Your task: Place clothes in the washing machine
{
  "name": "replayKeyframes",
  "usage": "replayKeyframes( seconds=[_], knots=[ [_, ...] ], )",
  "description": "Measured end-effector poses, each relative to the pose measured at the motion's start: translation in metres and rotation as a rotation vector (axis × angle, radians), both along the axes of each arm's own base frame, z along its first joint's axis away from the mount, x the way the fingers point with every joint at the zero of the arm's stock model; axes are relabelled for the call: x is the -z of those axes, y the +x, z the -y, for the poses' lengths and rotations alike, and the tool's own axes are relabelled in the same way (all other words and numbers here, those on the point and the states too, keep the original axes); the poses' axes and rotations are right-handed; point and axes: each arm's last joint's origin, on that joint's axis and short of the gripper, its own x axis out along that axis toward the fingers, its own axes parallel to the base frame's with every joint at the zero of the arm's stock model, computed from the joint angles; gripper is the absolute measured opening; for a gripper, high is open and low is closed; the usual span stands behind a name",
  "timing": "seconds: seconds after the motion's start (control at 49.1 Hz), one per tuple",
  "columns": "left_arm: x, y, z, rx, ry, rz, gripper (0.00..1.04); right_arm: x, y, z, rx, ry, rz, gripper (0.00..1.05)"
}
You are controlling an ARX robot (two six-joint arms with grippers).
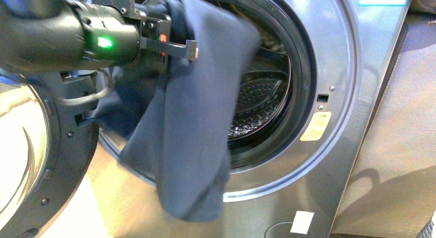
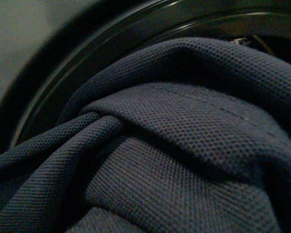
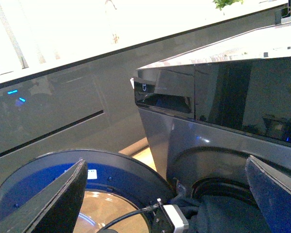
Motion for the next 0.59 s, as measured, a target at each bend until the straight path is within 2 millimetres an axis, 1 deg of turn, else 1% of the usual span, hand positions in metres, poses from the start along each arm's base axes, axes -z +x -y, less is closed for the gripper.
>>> replayKeyframes(
  seconds=[0.061,0.122,0.265,0.366,0.428,0.59],
  knots=[
    [0.01,0.006,0.002,-0.029,-0.006,0.003,0.09,0.0,0.0,0.0,0.0,0.0,0.0,0.97],
    [0.026,0.014,0.007,-0.052,-0.004,-0.019,0.09,0.0,0.0,0.0,0.0,0.0,0.0,0.97],
    [0.053,0.024,0.02,-0.05,0.005,-0.062,0.09,0.0,0.0,0.0,0.0,0.0,0.0,0.97],
    [0.063,0.032,0.03,-0.048,-0.002,-0.071,0.09,0.0,0.0,0.0,0.0,0.0,0.0,0.97],
    [0.066,0.041,0.037,-0.065,-0.015,-0.064,0.09,0.0,0.0,0.0,0.0,0.0,0.0,0.97],
    [0.068,0.073,0.052,-0.136,-0.035,-0.029,0.09,0.0,0.0,0.0,0.0,0.0,0.0,0.97]
  ],
)
